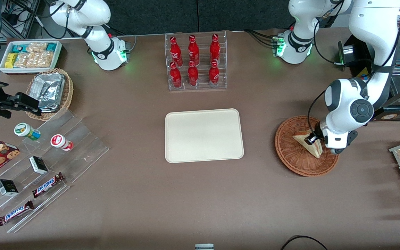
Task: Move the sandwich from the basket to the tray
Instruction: 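Close the left gripper on the sandwich's edge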
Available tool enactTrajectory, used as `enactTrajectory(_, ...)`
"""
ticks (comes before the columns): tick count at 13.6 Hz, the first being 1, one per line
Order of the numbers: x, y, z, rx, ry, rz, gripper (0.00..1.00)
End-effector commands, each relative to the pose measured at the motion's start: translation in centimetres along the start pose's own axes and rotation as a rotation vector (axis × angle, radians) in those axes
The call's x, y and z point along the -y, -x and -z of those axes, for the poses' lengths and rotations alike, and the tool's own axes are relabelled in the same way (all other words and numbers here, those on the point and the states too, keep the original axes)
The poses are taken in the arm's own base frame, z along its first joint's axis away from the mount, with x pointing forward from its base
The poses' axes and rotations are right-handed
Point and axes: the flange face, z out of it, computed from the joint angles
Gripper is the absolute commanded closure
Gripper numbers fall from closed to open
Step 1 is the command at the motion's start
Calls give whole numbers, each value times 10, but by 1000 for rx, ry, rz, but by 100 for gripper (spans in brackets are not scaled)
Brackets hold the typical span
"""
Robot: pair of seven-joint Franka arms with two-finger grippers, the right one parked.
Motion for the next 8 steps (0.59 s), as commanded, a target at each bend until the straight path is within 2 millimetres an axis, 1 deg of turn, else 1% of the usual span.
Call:
enactTrajectory(1, -9, -11, 10, 10, -11, 22, 100)
enactTrajectory(3, -16, -18, 31, 24, -34, 8, 100)
enactTrajectory(5, -31, -20, 60, 34, -47, -6, 100)
enactTrajectory(6, -42, -14, 72, 44, -53, -25, 100)
enactTrajectory(7, -59, 2, 80, 49, -47, -68, 100)
enactTrajectory(8, -73, 17, 83, 49, -38, -101, 100)
